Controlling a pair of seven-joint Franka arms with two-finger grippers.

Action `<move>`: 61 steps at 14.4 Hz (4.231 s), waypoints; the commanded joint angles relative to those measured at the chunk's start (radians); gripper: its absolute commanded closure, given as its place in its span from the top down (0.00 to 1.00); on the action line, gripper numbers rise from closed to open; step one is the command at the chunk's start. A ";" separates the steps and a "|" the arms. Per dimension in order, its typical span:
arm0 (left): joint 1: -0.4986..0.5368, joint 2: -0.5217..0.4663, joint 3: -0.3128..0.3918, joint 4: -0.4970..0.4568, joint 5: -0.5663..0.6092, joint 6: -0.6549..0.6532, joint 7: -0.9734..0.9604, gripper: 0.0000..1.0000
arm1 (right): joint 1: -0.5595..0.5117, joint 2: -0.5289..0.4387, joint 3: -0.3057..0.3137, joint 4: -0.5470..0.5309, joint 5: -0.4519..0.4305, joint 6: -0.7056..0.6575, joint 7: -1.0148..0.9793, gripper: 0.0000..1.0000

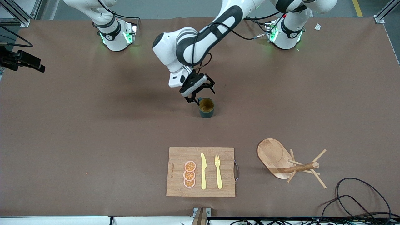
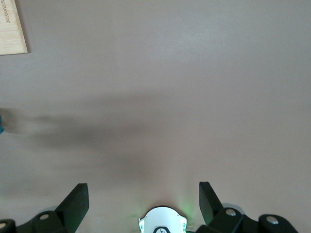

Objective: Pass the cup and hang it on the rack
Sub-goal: 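Lower the left gripper and grasp the teal mug by its handle, then lift the mug with the left gripper and carry it to the rack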

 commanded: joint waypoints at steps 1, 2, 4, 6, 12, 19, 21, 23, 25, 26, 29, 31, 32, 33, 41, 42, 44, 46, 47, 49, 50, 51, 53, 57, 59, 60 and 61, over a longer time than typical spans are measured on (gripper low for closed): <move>-0.059 0.073 0.039 0.111 0.020 0.016 -0.089 1.00 | 0.012 -0.032 -0.005 -0.027 -0.007 0.011 0.014 1.00; -0.087 0.076 0.059 0.115 0.020 0.017 -0.094 1.00 | 0.013 -0.032 -0.005 -0.027 -0.004 0.011 0.014 1.00; -0.128 0.093 0.086 0.115 0.011 0.013 -0.125 1.00 | 0.013 -0.032 -0.003 -0.027 -0.001 0.008 0.014 1.00; -0.148 0.154 0.092 0.173 0.011 0.011 -0.181 1.00 | 0.015 -0.032 -0.003 -0.027 -0.001 0.008 0.014 1.00; -0.199 0.231 0.102 0.206 -0.027 -0.071 -0.290 1.00 | 0.015 -0.032 -0.003 -0.025 -0.001 0.010 0.012 1.00; -0.236 0.308 0.147 0.198 0.008 -0.044 -0.386 0.97 | 0.015 -0.031 -0.005 -0.025 -0.001 0.010 0.000 1.00; -0.236 0.314 0.147 0.195 0.014 -0.044 -0.386 0.92 | 0.015 -0.031 -0.006 -0.025 -0.001 0.010 0.000 1.00; -0.236 0.313 0.147 0.194 0.014 -0.049 -0.387 0.83 | 0.015 -0.031 -0.006 -0.025 -0.001 0.010 0.000 1.00; -0.236 0.311 0.147 0.194 0.014 -0.052 -0.387 0.70 | 0.015 -0.031 -0.006 -0.025 -0.001 0.010 0.000 1.00; -0.236 0.310 0.147 0.194 0.014 -0.053 -0.387 0.63 | 0.015 -0.031 -0.006 -0.025 -0.001 0.010 0.000 1.00; -0.236 0.305 0.158 0.194 0.014 -0.059 -0.387 0.61 | 0.015 -0.031 -0.006 -0.025 -0.001 0.010 0.000 1.00; -0.236 0.302 0.188 0.198 0.014 -0.049 -0.384 0.61 | 0.015 -0.031 -0.006 -0.025 -0.001 0.010 0.000 1.00; -0.236 0.302 0.190 0.197 0.014 -0.047 -0.384 0.61 | 0.015 -0.031 -0.006 -0.025 -0.001 0.010 0.000 1.00; -0.236 0.302 0.193 0.197 0.014 -0.044 -0.383 0.61 | 0.015 -0.031 -0.006 -0.025 -0.001 0.010 0.000 1.00; -0.240 0.302 0.199 0.195 0.014 -0.035 -0.378 0.11 | 0.018 -0.031 -0.006 -0.025 -0.001 0.008 0.000 1.00; -0.240 0.299 0.199 0.195 0.013 -0.035 -0.375 0.07 | 0.018 -0.031 -0.006 -0.025 -0.001 0.010 0.000 1.00; -0.239 0.290 0.201 0.195 0.013 -0.036 -0.344 0.00 | 0.018 -0.031 -0.006 -0.025 -0.001 0.010 0.000 1.00; -0.231 0.251 0.198 0.197 0.008 -0.041 -0.300 0.00 | 0.016 -0.031 -0.006 -0.025 -0.001 0.010 0.000 1.00; -0.216 0.218 0.196 0.197 -0.001 -0.044 -0.275 0.00 | 0.016 -0.031 -0.006 -0.025 -0.001 0.011 0.000 1.00; -0.158 0.135 0.195 0.195 -0.067 -0.049 -0.211 0.00 | 0.016 -0.031 -0.006 -0.025 -0.001 0.011 0.000 1.00; -0.127 0.094 0.195 0.195 -0.095 -0.049 -0.174 0.00 | 0.016 -0.031 -0.006 -0.025 -0.001 0.011 0.000 1.00; -0.086 0.051 0.195 0.195 -0.128 -0.049 -0.136 0.00 | 0.016 -0.031 -0.006 -0.025 -0.001 0.011 0.000 1.00; -0.015 -0.021 0.195 0.195 -0.194 -0.049 -0.049 0.00 | 0.016 -0.031 -0.006 -0.025 -0.001 0.011 0.000 1.00; 0.166 -0.164 0.191 0.195 -0.357 -0.046 0.158 0.00 | 0.016 -0.031 -0.005 -0.025 -0.001 0.011 0.000 1.00; 0.259 -0.224 0.191 0.195 -0.470 -0.044 0.255 0.00 | 0.018 -0.031 -0.006 -0.025 -0.001 0.011 0.000 1.00; 0.304 -0.247 0.191 0.197 -0.521 -0.042 0.286 0.00 | 0.017 -0.031 -0.006 -0.025 -0.001 0.010 0.000 1.00; 0.348 -0.262 0.190 0.197 -0.567 -0.039 0.309 0.00 | 0.016 -0.032 -0.006 -0.025 0.001 0.008 0.000 1.00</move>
